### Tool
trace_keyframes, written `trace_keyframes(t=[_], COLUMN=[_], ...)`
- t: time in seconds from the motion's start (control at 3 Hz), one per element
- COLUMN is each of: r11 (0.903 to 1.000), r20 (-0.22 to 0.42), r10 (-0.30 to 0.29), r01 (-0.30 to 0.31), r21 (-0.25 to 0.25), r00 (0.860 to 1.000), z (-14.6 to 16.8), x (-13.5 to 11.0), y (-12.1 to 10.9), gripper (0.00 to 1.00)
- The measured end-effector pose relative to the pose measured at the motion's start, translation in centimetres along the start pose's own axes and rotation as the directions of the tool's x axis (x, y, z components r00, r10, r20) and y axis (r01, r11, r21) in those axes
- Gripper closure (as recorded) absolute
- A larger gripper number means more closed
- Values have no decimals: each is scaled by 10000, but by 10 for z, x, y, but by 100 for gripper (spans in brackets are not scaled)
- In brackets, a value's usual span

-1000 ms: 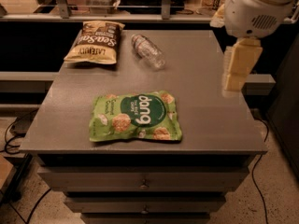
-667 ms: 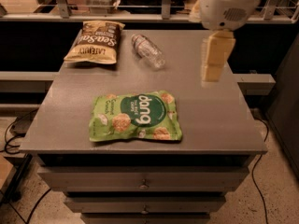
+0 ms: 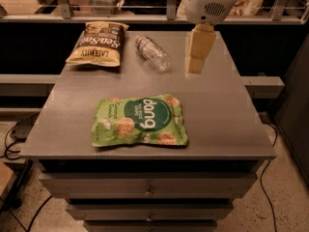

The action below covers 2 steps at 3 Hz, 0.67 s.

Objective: Place water bottle upright

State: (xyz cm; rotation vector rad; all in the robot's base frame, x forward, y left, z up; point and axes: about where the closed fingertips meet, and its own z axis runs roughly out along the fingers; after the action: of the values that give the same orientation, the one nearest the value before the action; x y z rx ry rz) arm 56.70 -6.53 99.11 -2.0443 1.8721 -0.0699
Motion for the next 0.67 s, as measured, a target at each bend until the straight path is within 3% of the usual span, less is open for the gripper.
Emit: trace_keyframes(t=[0.33,0.67], r11=[10000,9890], r20=[1,916], r10=[1,1478], r01=[-1,-1473], r21=[0,-118], r00=[10000,9848], z=[0,29], x=[0,-16], y=[0,-23], gripper=[0,0])
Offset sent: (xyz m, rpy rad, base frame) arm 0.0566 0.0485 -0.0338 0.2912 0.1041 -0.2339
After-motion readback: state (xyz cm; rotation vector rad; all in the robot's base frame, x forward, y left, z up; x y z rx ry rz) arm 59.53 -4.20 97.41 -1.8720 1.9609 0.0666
